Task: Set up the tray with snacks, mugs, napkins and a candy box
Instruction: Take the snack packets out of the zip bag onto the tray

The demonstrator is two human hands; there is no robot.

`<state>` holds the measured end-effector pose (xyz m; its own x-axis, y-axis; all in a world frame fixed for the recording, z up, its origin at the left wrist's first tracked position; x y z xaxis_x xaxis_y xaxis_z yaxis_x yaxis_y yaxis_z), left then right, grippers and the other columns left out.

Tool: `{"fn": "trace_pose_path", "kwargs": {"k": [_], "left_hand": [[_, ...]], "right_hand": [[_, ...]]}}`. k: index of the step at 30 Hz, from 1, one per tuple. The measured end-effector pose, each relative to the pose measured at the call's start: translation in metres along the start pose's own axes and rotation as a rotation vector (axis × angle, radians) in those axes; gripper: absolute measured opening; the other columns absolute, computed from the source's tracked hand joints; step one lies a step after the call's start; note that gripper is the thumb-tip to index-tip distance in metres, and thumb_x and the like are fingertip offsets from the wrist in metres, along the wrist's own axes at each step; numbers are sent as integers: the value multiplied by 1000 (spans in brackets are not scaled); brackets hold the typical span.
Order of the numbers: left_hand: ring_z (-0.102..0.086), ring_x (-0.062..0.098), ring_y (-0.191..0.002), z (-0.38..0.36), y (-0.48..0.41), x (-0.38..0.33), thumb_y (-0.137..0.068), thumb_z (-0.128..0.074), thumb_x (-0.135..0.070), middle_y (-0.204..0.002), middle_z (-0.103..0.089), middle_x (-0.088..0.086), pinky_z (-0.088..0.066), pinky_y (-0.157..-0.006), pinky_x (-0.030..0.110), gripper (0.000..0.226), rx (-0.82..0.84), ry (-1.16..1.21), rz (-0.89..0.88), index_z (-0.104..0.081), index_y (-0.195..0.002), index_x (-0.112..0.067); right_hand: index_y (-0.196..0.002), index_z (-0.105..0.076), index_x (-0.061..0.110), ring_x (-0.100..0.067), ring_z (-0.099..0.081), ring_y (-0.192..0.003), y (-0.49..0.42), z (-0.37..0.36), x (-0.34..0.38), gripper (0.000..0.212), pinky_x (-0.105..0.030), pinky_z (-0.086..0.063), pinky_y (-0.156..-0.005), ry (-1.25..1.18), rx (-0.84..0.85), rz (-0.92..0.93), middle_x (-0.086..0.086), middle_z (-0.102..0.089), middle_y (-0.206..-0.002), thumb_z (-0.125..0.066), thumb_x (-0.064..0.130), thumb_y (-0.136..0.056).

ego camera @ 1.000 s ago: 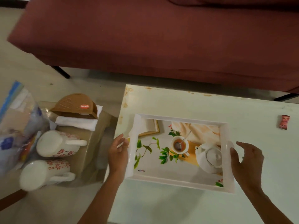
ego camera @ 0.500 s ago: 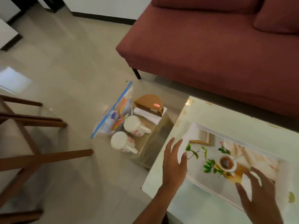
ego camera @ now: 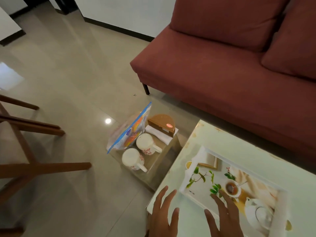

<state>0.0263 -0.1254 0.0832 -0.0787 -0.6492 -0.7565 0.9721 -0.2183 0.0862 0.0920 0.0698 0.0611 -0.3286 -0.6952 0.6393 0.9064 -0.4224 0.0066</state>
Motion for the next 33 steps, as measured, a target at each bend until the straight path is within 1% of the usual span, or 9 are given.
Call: {"fn": "trace_pose_path", "kwargs": {"k": [2,5,8,11,16,23,26,29,33], "left_hand": [[-31,-11,-134,7,-2,5,-87,-59,-32,-146,-45,-14,-49,-103,41,46,8,-11,-8,-57,-128,-53],[-38,-4,-137,20,-12,14,-89,-55,-36,-149,-41,-16,-47,-106,52,45,41,-22,-6,-57,-132,-49],[-41,-1,-135,44,-30,7,-90,-57,-34,-149,-40,-17,-53,-103,43,45,38,-54,-98,-55,-135,-35],[-54,3,-126,87,-52,-14,-90,-65,-27,-140,-58,-7,-58,-92,30,37,-99,-94,-315,-68,-126,-26],[-58,19,-120,164,-104,-34,-92,-58,-29,-123,-69,10,-56,-90,34,32,-320,-245,-452,-67,-122,-20],[-65,35,-113,191,-187,-10,-83,-75,-40,-126,-66,16,-60,-81,52,51,-168,-547,-234,-67,-125,-12],[-73,29,-95,192,-206,10,-79,-82,-36,-108,-74,11,-63,-69,45,42,-105,-551,-230,-72,-112,-11],[-72,22,-70,194,-215,22,-84,-77,-36,-86,-76,6,-59,-51,33,28,-95,-551,-245,-76,-98,-12],[-65,24,-48,198,-227,26,-82,-76,-27,-67,-72,6,-49,-40,28,16,-79,-561,-204,-74,-84,-11]], "right_hand": [[-112,-69,7,-29,-45,-116,1,-6,9,75,-42,-40,-92,5,-17,-27,-18,-57,-129,-28,66,-92],[-111,-69,7,-34,-48,-116,-1,-14,27,78,-44,-38,-92,9,-39,-80,-18,-58,-129,-27,69,-91],[-112,-69,5,-43,-52,-116,-6,-23,48,79,-44,-36,-94,-17,-64,-149,-20,-58,-130,-31,70,-89],[-115,-67,7,-40,-48,-123,-19,-30,76,48,-42,-34,-97,-67,-79,-203,-11,-54,-134,-58,47,-90],[-126,-58,24,-22,-38,-136,-57,-41,142,44,-48,-43,-103,-179,-64,-216,1,-42,-146,-59,36,-84],[-131,-43,42,8,-26,-136,-112,-56,231,41,-13,-25,-105,-262,-37,-80,19,-30,-148,-54,43,-91],[-127,-36,51,14,-30,-131,-130,-68,257,40,-5,-25,-100,-339,-11,-91,22,-34,-143,-55,40,-93],[-131,-44,37,6,-42,-124,-142,-82,275,40,-3,-33,-94,-397,0,-134,17,-45,-137,-53,40,-92],[-126,-46,35,22,-46,-108,-155,-104,295,36,5,-40,-75,-562,52,-242,21,-48,-127,-57,39,-92]]}}
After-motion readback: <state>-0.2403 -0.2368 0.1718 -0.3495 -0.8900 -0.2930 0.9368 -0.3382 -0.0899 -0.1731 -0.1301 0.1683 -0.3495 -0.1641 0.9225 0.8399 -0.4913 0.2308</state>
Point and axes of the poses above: each hand's wrist, its own y-axis away from the middle knuckle, its own z-axis out of the back of the hand, x = y × z, the point moved 6 cm from there along -y, towards the middle knuckle
